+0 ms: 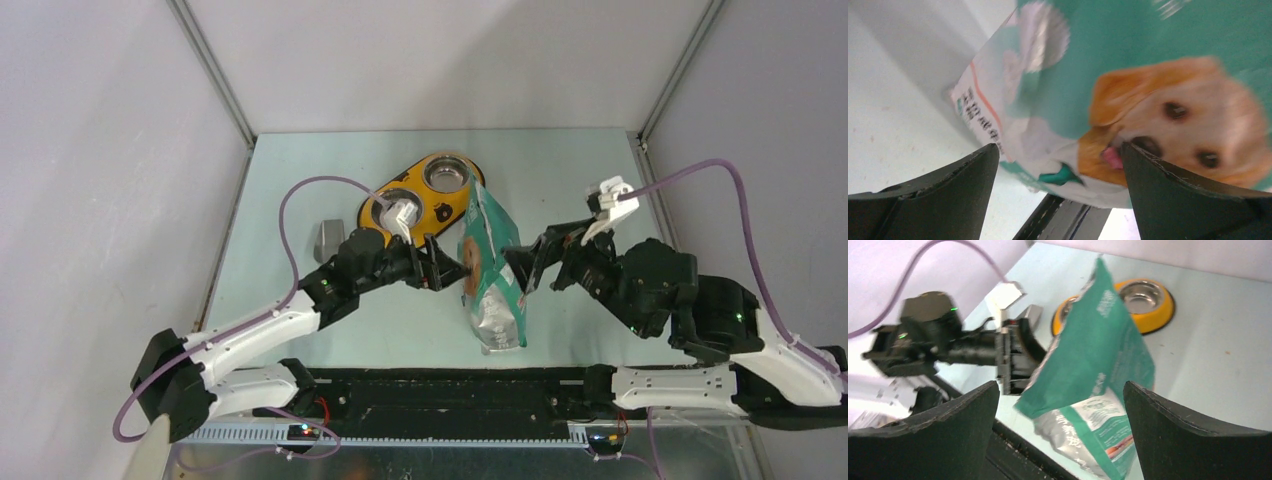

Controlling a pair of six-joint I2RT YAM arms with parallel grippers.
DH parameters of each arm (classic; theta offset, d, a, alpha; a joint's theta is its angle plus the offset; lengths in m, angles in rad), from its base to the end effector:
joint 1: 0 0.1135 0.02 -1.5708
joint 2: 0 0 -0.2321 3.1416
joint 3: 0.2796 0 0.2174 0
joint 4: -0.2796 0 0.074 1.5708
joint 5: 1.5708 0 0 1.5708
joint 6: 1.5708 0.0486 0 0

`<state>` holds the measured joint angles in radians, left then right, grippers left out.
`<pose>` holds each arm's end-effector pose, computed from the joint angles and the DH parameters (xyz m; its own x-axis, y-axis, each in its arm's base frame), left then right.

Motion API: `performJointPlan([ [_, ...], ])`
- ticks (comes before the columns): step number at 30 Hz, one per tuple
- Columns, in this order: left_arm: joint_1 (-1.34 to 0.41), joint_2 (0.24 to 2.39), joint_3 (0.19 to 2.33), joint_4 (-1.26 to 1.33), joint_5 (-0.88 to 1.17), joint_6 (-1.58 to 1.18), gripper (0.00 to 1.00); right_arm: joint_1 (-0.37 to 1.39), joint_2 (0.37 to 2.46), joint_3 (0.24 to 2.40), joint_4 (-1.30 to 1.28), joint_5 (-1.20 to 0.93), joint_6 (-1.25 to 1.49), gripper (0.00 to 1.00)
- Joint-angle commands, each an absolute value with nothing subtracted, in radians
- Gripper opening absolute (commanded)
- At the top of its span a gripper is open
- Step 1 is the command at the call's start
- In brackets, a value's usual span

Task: Serve the pet food
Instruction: Adjust the pet food bag at the center of the board.

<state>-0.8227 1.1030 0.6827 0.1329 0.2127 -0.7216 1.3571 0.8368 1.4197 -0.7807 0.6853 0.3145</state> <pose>0.1606 -0.1881 0.2557 -0.7090 -0.1852 -0.6804 0.5139 0.5250 -0.6784 0.0545 0.1063 0.4290 -0.2330 0.0558 -0.9709 -0.5815 0.7923 0.1850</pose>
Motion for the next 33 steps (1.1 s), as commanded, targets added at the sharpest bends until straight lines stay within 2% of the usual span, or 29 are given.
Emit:
performJointPlan([
  [1,-0.830,1.082,0.805,0.138,0.269,-0.655,0.99,1.221,0.882,1.479,-0.827,0.745,0.375,0.98],
  [2,-0.829,1.082,0.826,0.138,0.274,-0.652,0.99,1.145,0.903,1.489,-0.839,0.632,0.393,0.97],
  [6,-0.828,1.104,0.875,0.144,0.289,-0.634,0.99,0.950,0.963,1.503,-0.854,0.473,0.405,0.97],
  [8,-0.829,1.125,0.900,0.147,0.309,-0.627,0.99,0.898,0.985,1.503,-0.847,0.375,0.402,0.97],
  [14,-0.834,1.223,0.962,0.203,0.442,-0.620,0.99,0.796,1.010,1.470,-0.818,0.262,0.405,0.97],
  [18,-0.858,1.306,1.015,0.152,0.468,-0.565,0.99,0.734,1.014,1.449,-0.833,0.187,0.404,0.96],
  [23,-0.906,1.350,1.043,0.036,0.370,-0.468,0.99,0.672,1.005,1.448,-0.843,0.163,0.398,0.96],
  [33,-0.910,1.316,0.991,0.052,0.342,-0.438,0.99,0.612,0.983,1.504,-0.826,0.205,0.381,0.95],
])
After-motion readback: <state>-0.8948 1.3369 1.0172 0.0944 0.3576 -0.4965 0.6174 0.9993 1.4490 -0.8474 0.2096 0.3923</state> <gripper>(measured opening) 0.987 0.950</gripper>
